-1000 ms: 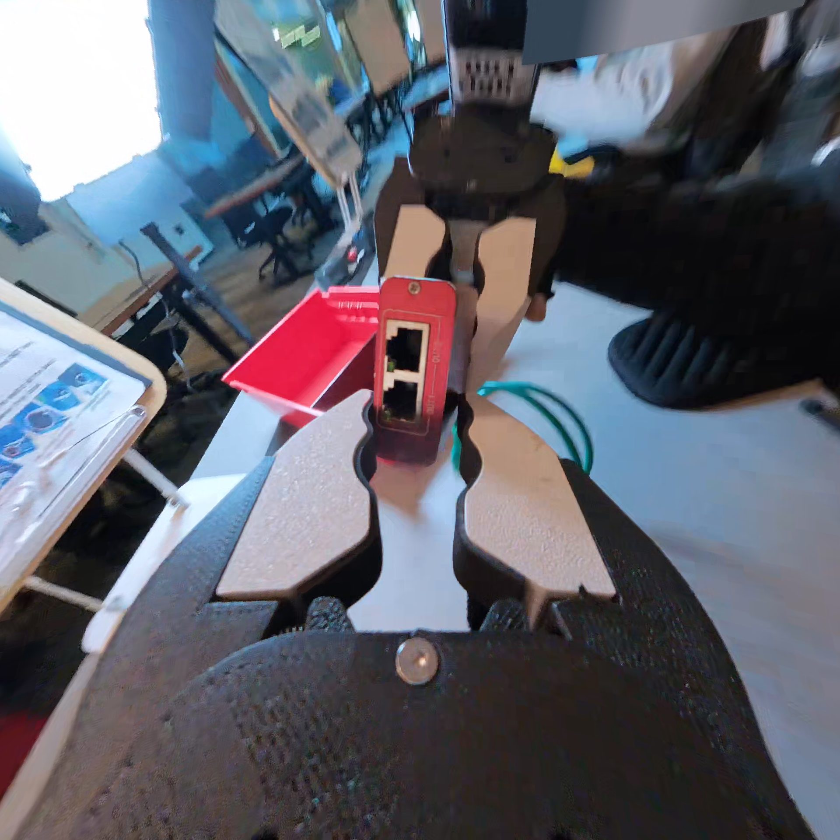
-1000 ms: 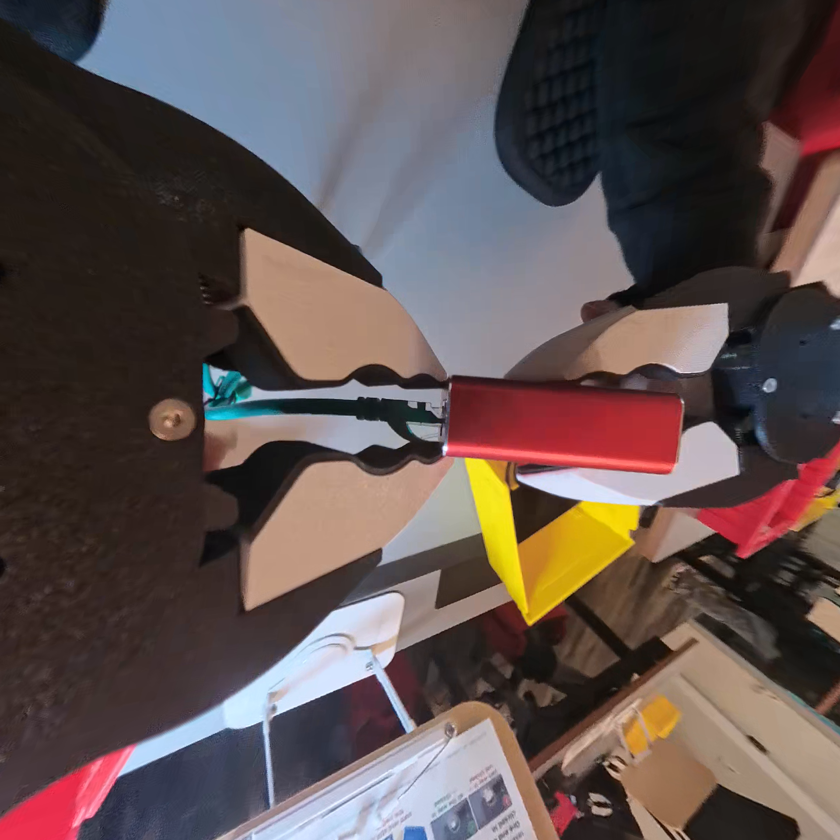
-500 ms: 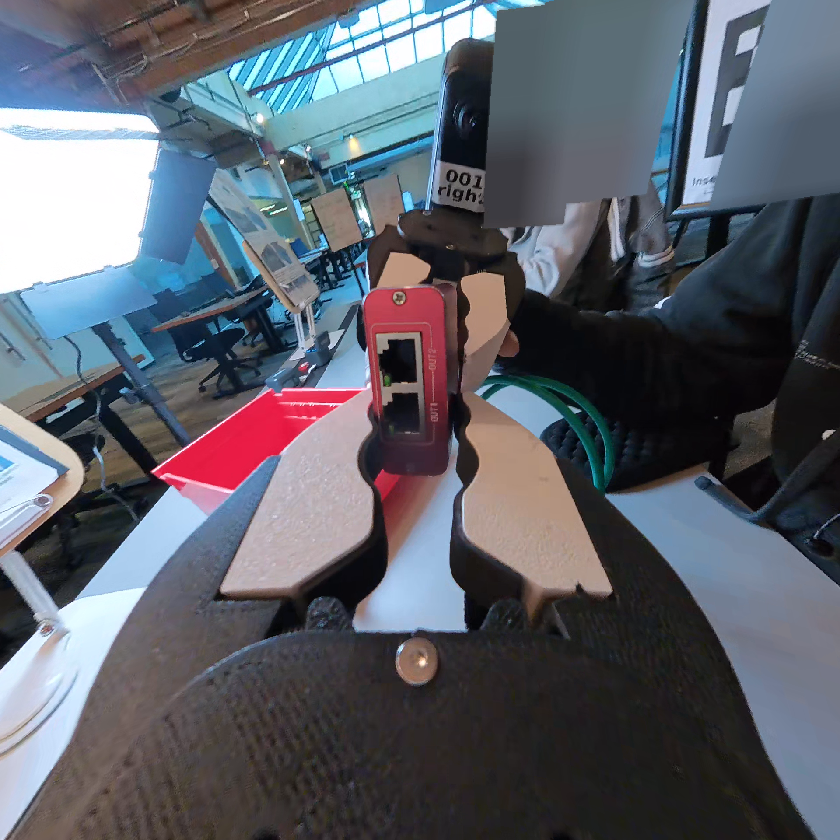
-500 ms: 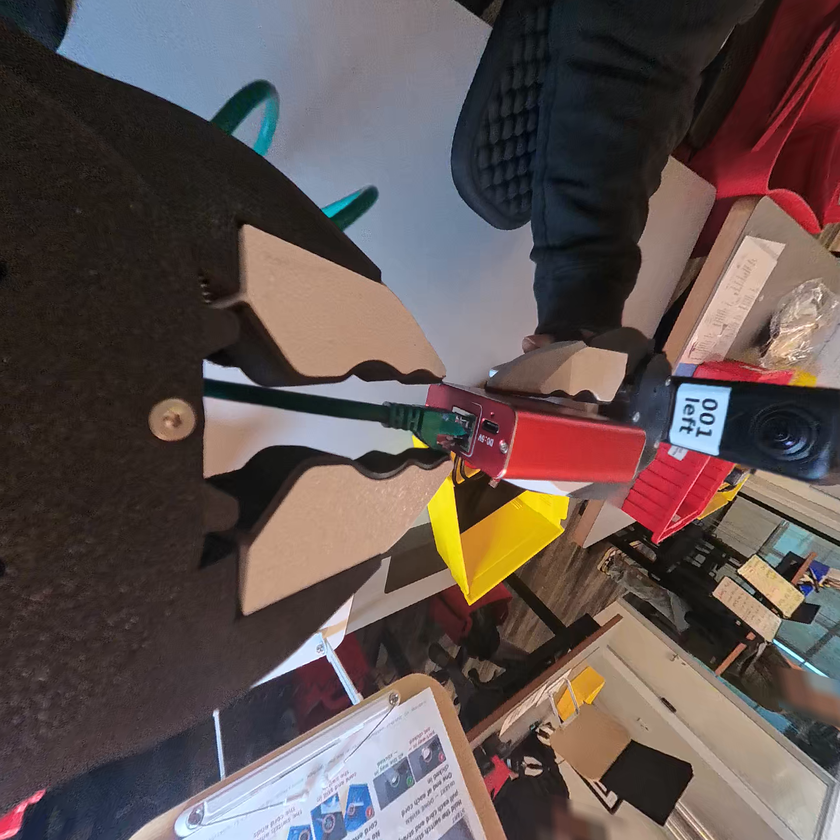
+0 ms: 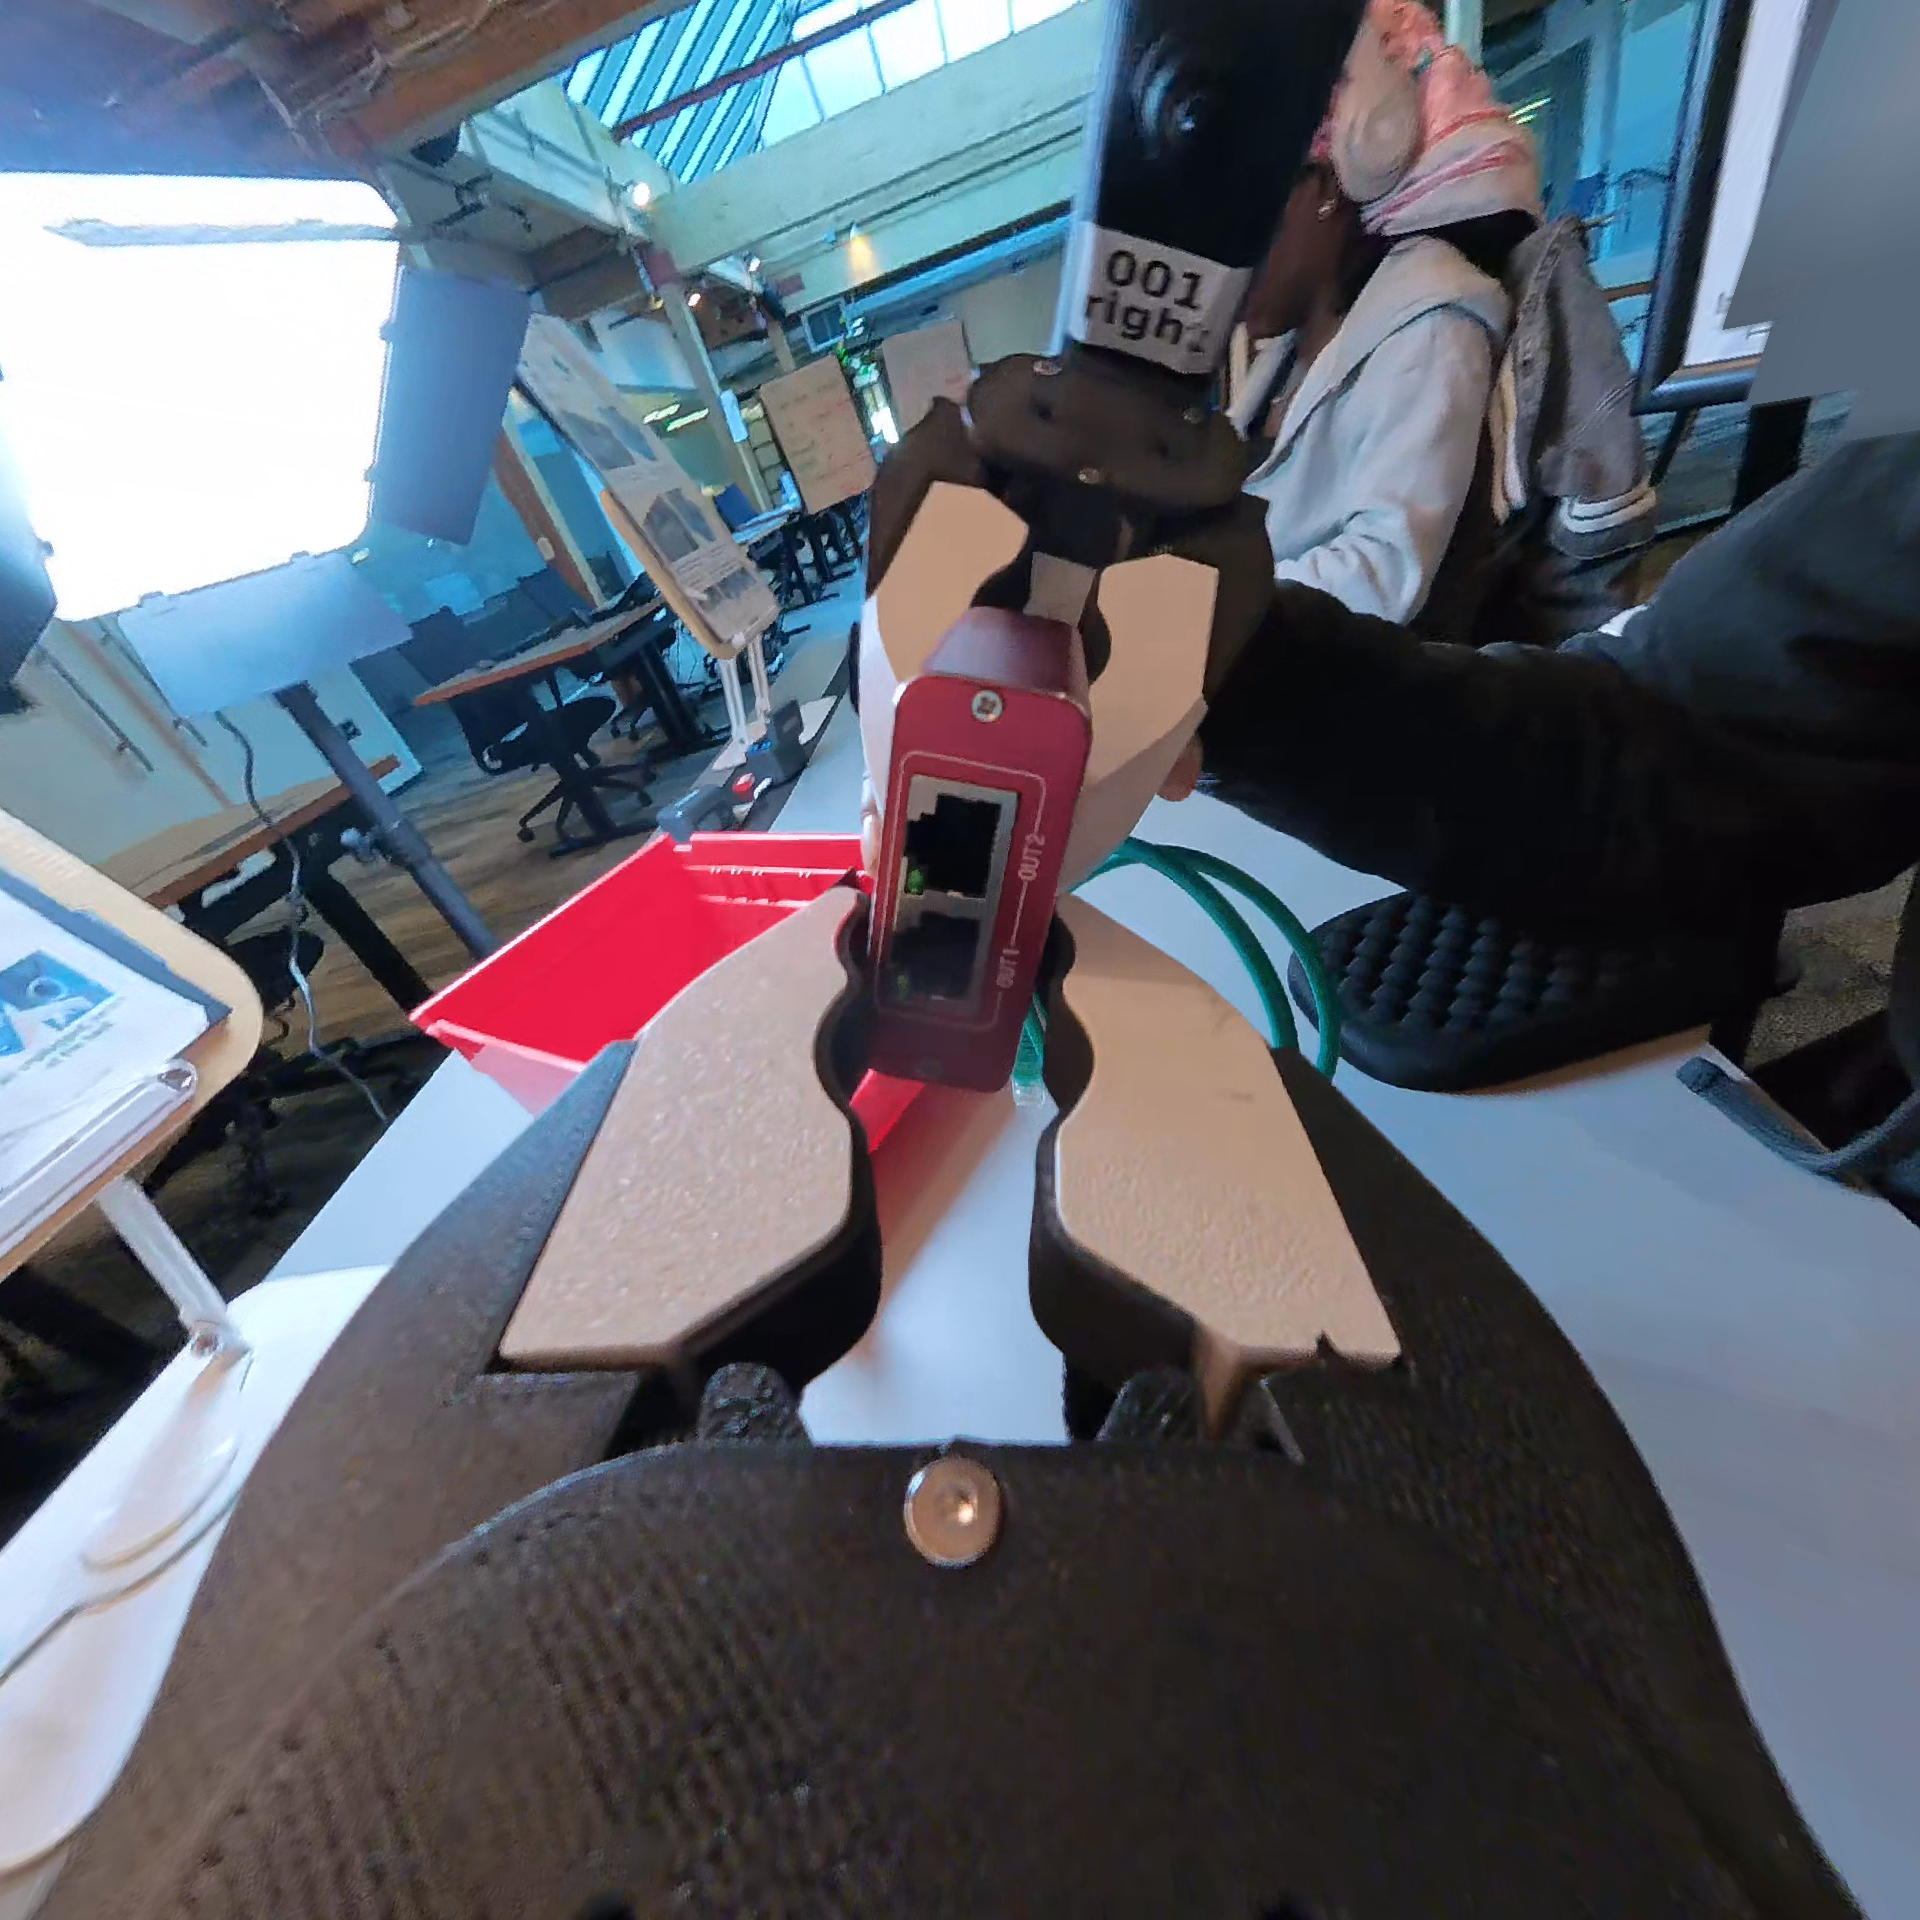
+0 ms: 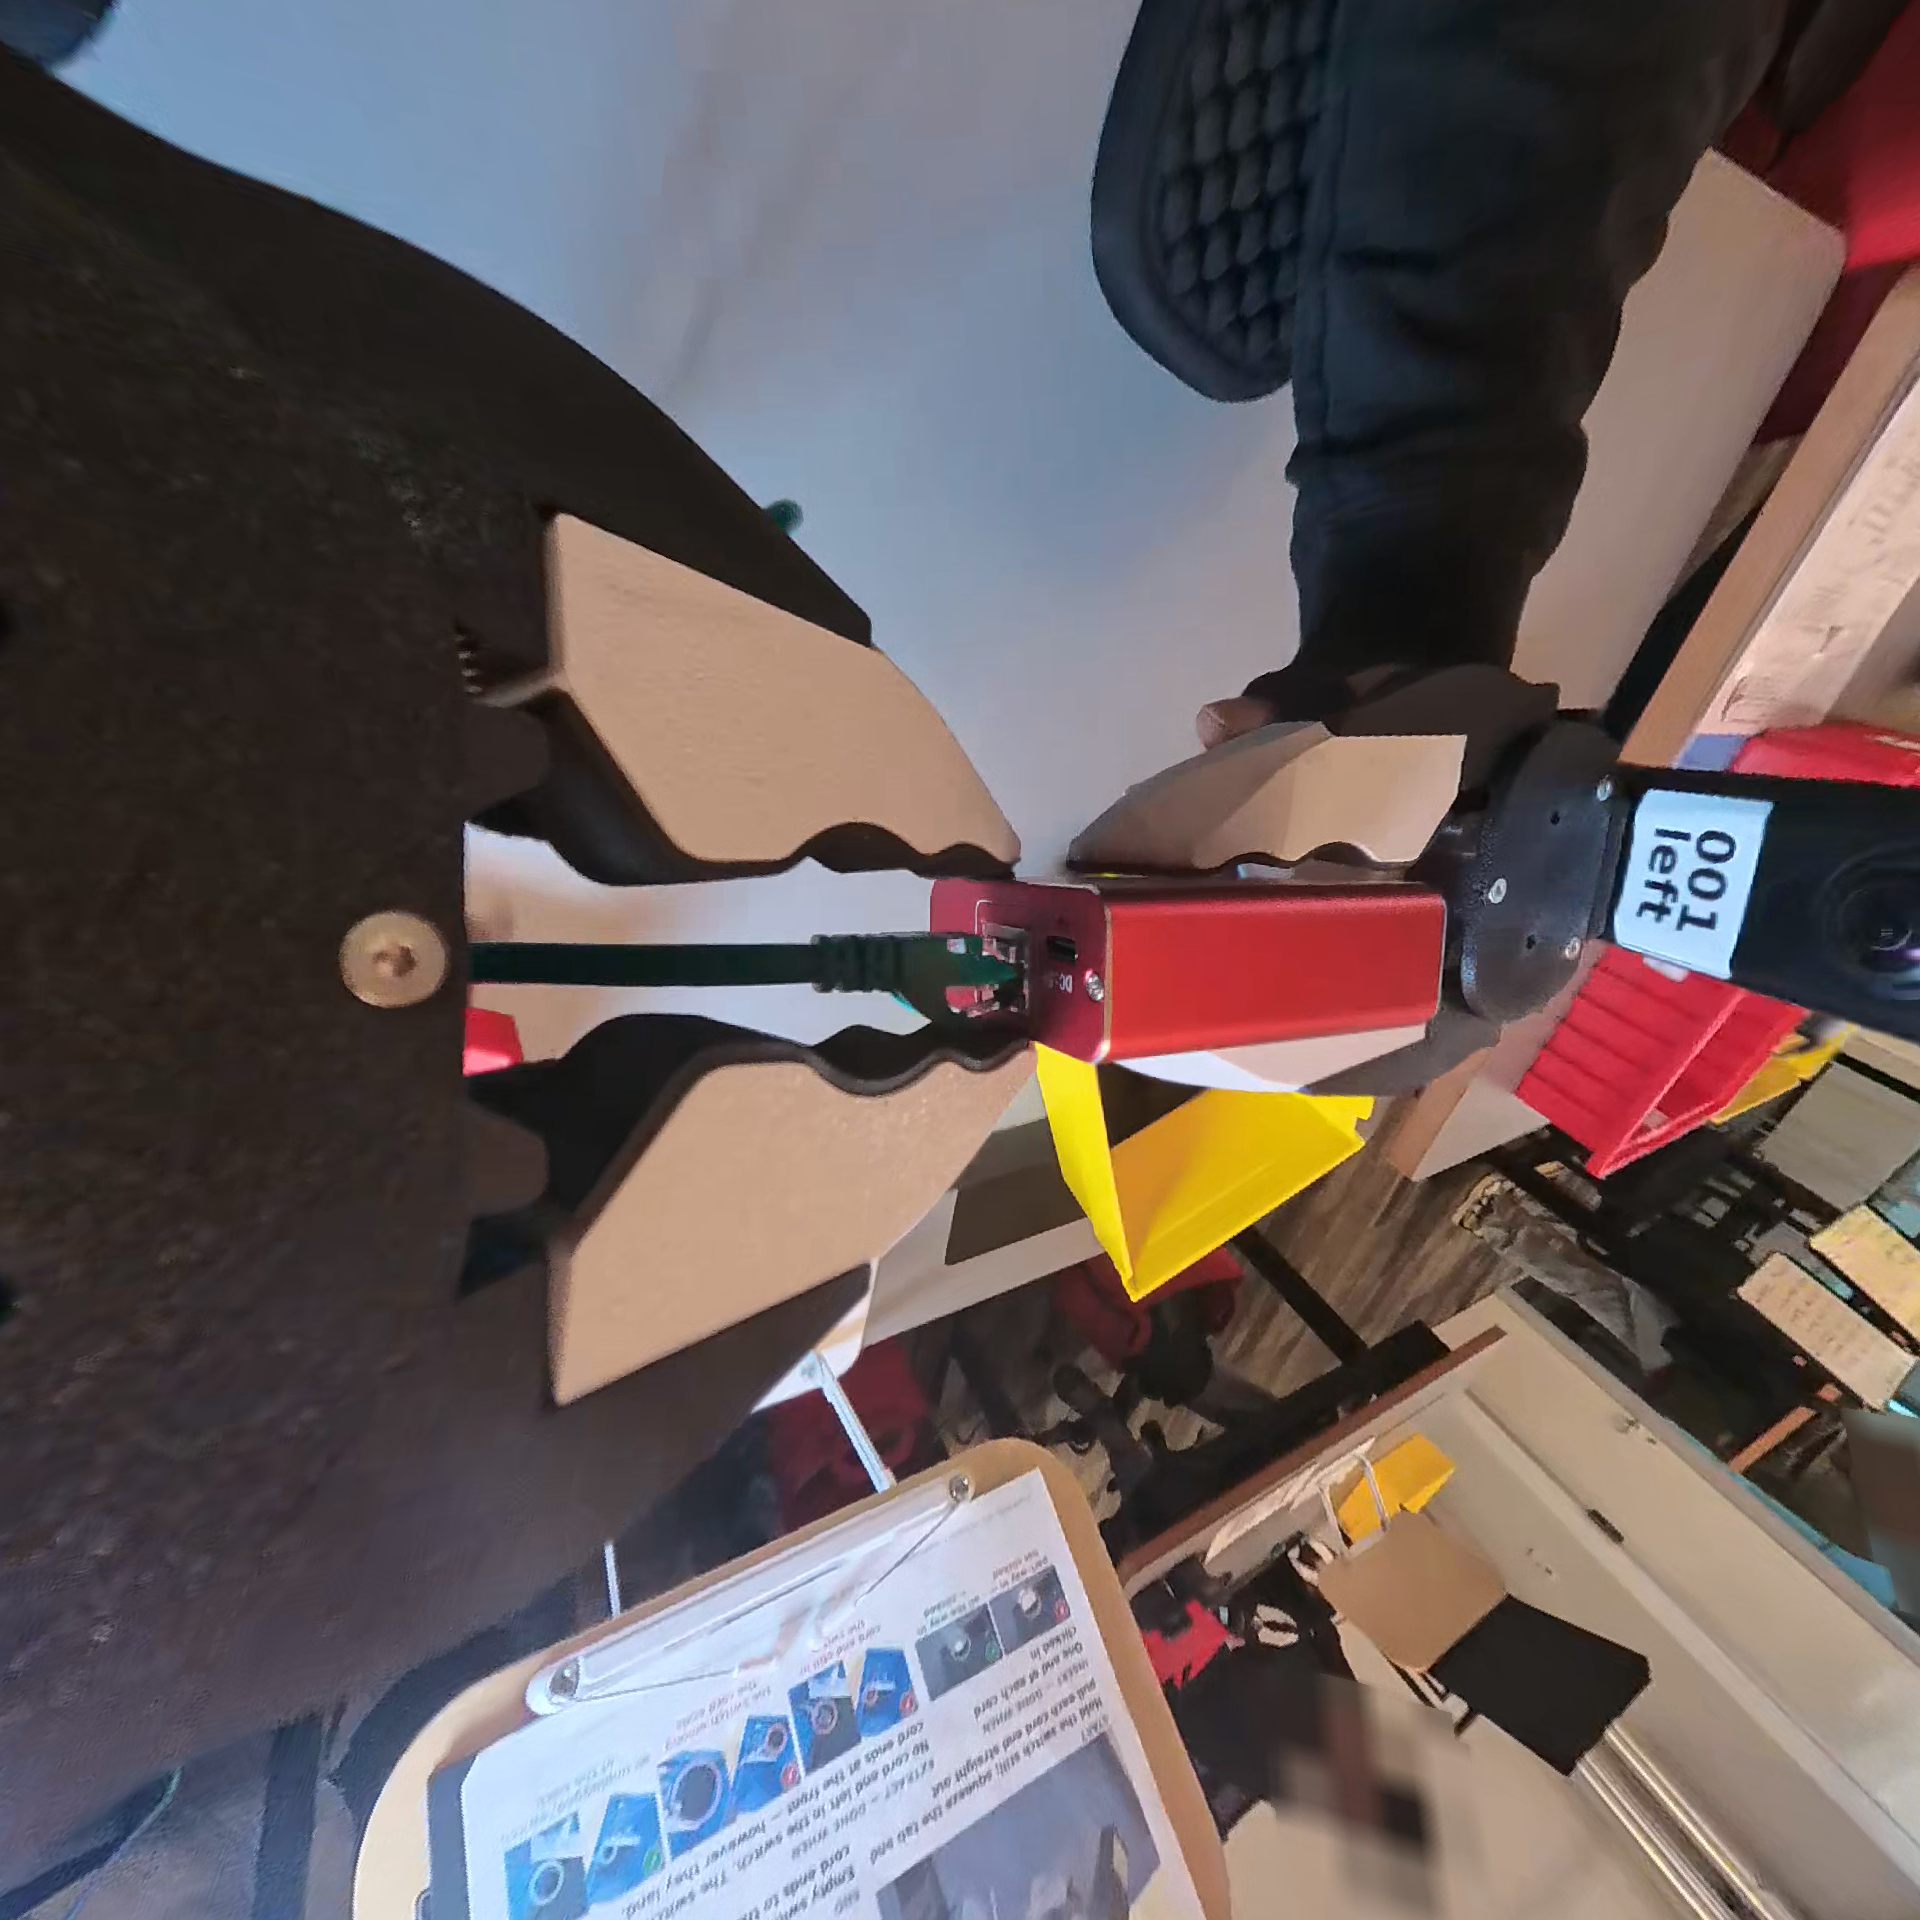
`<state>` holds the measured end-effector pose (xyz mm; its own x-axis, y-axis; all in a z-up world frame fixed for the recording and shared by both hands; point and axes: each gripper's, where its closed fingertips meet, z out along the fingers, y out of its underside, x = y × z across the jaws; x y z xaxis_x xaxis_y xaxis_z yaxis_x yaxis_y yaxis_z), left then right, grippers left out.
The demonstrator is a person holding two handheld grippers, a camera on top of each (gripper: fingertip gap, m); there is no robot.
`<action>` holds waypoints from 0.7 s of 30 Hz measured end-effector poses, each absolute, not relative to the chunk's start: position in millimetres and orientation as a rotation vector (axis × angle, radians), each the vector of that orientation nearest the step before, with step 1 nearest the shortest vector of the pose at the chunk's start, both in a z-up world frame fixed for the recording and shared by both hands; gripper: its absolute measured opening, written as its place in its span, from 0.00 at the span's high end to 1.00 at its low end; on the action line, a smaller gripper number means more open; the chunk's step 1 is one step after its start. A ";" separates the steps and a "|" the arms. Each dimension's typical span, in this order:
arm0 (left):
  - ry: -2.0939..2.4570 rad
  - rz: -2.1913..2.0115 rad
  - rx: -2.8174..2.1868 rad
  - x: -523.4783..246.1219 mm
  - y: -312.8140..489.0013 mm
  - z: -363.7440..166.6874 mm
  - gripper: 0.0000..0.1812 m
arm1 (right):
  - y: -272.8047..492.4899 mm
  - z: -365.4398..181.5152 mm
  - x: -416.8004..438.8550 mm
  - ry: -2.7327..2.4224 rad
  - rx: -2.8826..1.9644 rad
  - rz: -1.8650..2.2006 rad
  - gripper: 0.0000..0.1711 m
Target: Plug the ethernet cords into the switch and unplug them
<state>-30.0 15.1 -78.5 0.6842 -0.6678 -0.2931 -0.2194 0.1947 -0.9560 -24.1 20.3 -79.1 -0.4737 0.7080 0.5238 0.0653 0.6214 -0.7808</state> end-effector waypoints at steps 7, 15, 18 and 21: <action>0.504 -0.165 -1.520 -106.5 21.0 -56.7 0.83 | 44.7 -56.4 -28.4 -1.745 -0.617 0.782 0.85; -0.145 0.194 -1.730 -283.7 -32.4 -74.4 0.83 | 72.4 -49.4 -19.7 -1.574 -0.590 0.612 0.85; -0.303 0.169 -1.735 -317.0 -53.4 -84.4 0.85 | 72.0 -70.7 -10.8 -1.560 -0.560 0.596 0.85; -0.413 0.185 -1.773 -340.3 -66.5 -101.1 0.85 | 64.8 -91.6 -1.0 -1.560 -0.540 0.654 0.85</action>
